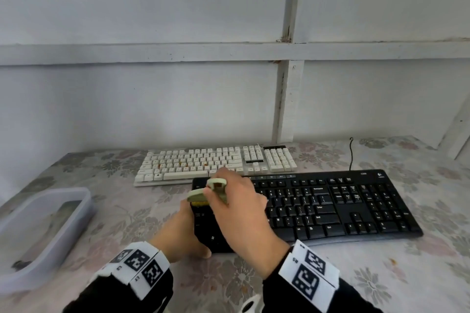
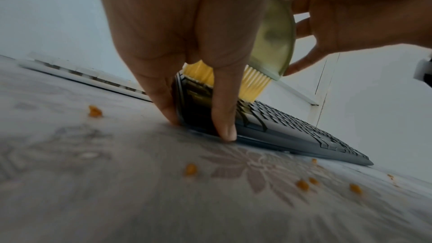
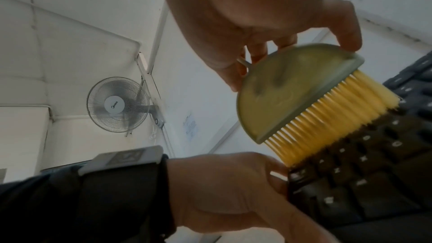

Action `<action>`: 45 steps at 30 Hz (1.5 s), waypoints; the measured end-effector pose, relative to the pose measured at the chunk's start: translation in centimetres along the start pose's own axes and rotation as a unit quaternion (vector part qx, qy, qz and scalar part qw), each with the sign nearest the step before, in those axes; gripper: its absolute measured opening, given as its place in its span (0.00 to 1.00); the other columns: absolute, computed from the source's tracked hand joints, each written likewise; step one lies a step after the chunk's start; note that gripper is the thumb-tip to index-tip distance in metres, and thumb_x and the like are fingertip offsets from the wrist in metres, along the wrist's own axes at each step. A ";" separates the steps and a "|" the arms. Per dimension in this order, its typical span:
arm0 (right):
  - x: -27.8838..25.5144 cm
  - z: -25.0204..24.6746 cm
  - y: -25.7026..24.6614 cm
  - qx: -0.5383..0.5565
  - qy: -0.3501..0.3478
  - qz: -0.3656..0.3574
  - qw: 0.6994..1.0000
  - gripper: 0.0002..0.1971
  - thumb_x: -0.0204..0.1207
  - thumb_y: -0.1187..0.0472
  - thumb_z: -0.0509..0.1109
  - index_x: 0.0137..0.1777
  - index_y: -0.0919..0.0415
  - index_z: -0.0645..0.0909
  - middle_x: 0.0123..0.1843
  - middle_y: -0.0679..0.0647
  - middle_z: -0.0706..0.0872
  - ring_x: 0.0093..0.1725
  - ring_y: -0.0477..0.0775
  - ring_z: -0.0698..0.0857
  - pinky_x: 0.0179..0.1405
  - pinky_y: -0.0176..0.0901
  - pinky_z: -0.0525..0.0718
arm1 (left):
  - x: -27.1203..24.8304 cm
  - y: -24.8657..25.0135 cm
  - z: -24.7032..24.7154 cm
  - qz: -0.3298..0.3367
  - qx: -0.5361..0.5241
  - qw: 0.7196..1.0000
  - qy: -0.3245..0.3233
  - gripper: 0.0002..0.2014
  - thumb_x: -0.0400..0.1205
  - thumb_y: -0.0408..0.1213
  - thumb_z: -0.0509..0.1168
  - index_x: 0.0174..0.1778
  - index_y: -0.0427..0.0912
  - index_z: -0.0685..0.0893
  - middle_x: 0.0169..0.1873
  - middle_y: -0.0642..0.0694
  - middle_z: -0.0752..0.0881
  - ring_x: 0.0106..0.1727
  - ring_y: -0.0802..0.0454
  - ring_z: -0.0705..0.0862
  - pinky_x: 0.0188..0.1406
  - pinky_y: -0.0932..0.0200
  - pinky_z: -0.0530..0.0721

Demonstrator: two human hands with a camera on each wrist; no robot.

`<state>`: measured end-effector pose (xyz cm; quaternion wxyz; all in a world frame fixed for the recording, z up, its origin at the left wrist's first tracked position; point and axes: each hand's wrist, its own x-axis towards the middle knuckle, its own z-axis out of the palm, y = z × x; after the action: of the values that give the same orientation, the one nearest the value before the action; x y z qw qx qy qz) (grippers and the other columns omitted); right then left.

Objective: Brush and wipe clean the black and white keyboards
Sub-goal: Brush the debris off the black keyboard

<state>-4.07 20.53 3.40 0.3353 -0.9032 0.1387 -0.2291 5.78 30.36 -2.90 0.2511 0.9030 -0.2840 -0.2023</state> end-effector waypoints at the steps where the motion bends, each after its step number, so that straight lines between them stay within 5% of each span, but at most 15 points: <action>1: -0.1 -0.2 0.3 -0.003 0.006 0.009 1.000 0.04 0.82 0.52 0.62 0.53 0.47 0.75 0.55 0.43 0.81 0.57 0.49 0.76 0.56 0.50 0.71 | -0.1 0.1 -0.1 0.000 -0.002 1.000 0.001 0.50 0.62 0.37 0.78 0.72 0.42 0.51 0.44 0.56 0.77 0.46 0.57 0.79 0.31 0.71 0.72; 7: -0.1 -2.8 2.3 -0.010 0.077 0.048 0.996 0.01 0.81 0.56 0.63 0.48 0.48 0.76 0.44 0.41 0.80 0.52 0.50 0.79 0.62 0.57 0.72 | -0.5 0.4 -0.4 -0.001 -0.030 0.999 -0.011 0.48 0.63 0.33 0.80 0.72 0.43 0.55 0.56 0.49 0.80 0.56 0.51 0.80 0.48 0.63 0.77; 12: -0.3 -1.5 0.8 0.116 0.039 0.005 0.993 0.08 0.78 0.57 0.67 0.41 0.44 0.72 0.43 0.42 0.82 0.49 0.52 0.81 0.57 0.61 0.79 | -0.6 0.6 -0.4 0.004 -0.039 0.999 -0.007 0.49 0.62 0.32 0.79 0.73 0.42 0.54 0.49 0.55 0.77 0.52 0.54 0.78 0.38 0.69 0.73; 20: -0.1 -3.1 3.1 -0.001 0.078 0.042 0.996 0.02 0.81 0.56 0.64 0.51 0.48 0.76 0.50 0.42 0.82 0.58 0.50 0.77 0.66 0.60 0.70 | -0.6 0.5 -0.4 0.001 -0.049 0.999 -0.018 0.48 0.63 0.31 0.79 0.72 0.44 0.55 0.50 0.56 0.77 0.53 0.55 0.78 0.37 0.73 0.72; 24: -0.2 -1.9 2.0 0.091 0.036 -0.012 0.995 0.06 0.79 0.57 0.66 0.43 0.44 0.74 0.45 0.41 0.82 0.53 0.50 0.80 0.60 0.62 0.77 | -0.6 0.7 -0.4 0.001 -0.045 0.999 -0.015 0.48 0.64 0.31 0.79 0.72 0.43 0.54 0.48 0.56 0.76 0.52 0.55 0.77 0.35 0.75 0.71; 31: -0.5 -4.3 4.6 0.036 0.084 0.042 0.995 0.12 0.79 0.59 0.65 0.36 0.42 0.71 0.41 0.42 0.81 0.48 0.52 0.81 0.58 0.63 0.79 | -0.7 0.6 -0.5 0.002 -0.052 0.998 -0.022 0.47 0.64 0.31 0.79 0.72 0.45 0.55 0.53 0.55 0.78 0.53 0.56 0.79 0.38 0.71 0.73; 33: -0.4 -5.6 5.2 0.042 0.108 0.035 0.993 0.12 0.78 0.61 0.66 0.36 0.45 0.73 0.38 0.43 0.81 0.44 0.50 0.80 0.54 0.59 0.80 | -0.8 0.6 -0.5 0.005 -0.049 0.999 -0.021 0.46 0.64 0.31 0.79 0.71 0.45 0.56 0.51 0.56 0.78 0.51 0.58 0.79 0.37 0.70 0.73; 37: -0.9 -7.2 5.6 0.179 0.079 0.047 0.980 0.07 0.78 0.63 0.68 0.39 0.53 0.78 0.34 0.43 0.81 0.33 0.37 0.75 0.36 0.29 0.75 | -0.9 0.8 -0.6 0.006 -0.051 0.998 -0.024 0.46 0.64 0.31 0.79 0.72 0.46 0.55 0.51 0.56 0.78 0.50 0.59 0.78 0.36 0.72 0.73; 39: -1.3 -7.6 6.4 0.176 0.067 0.054 0.981 0.05 0.79 0.63 0.68 0.41 0.59 0.79 0.36 0.47 0.81 0.34 0.37 0.76 0.37 0.28 0.74 | -1.0 0.8 -0.6 0.003 -0.055 0.998 -0.026 0.47 0.65 0.31 0.79 0.72 0.46 0.54 0.52 0.55 0.78 0.51 0.57 0.78 0.37 0.72 0.72; 42: -1.4 -8.4 8.2 0.132 0.084 0.071 0.985 0.05 0.79 0.63 0.68 0.41 0.57 0.79 0.37 0.49 0.82 0.31 0.38 0.75 0.32 0.28 0.74 | -0.9 0.8 -0.6 -0.001 -0.060 0.998 -0.027 0.47 0.64 0.31 0.79 0.71 0.45 0.55 0.51 0.56 0.78 0.50 0.59 0.78 0.37 0.72 0.73; 45: -1.3 -9.2 9.4 0.042 0.132 0.084 0.987 0.11 0.77 0.63 0.68 0.36 0.46 0.76 0.38 0.47 0.81 0.36 0.47 0.77 0.46 0.46 0.75 | -0.8 0.8 -0.5 -0.004 -0.061 0.998 -0.026 0.47 0.64 0.31 0.79 0.71 0.45 0.56 0.51 0.56 0.78 0.50 0.59 0.78 0.37 0.71 0.74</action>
<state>-10.77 9.14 2.82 0.3695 -0.8353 0.2479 -0.3229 5.13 30.48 -1.87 0.2971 0.8816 -0.2738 -0.2440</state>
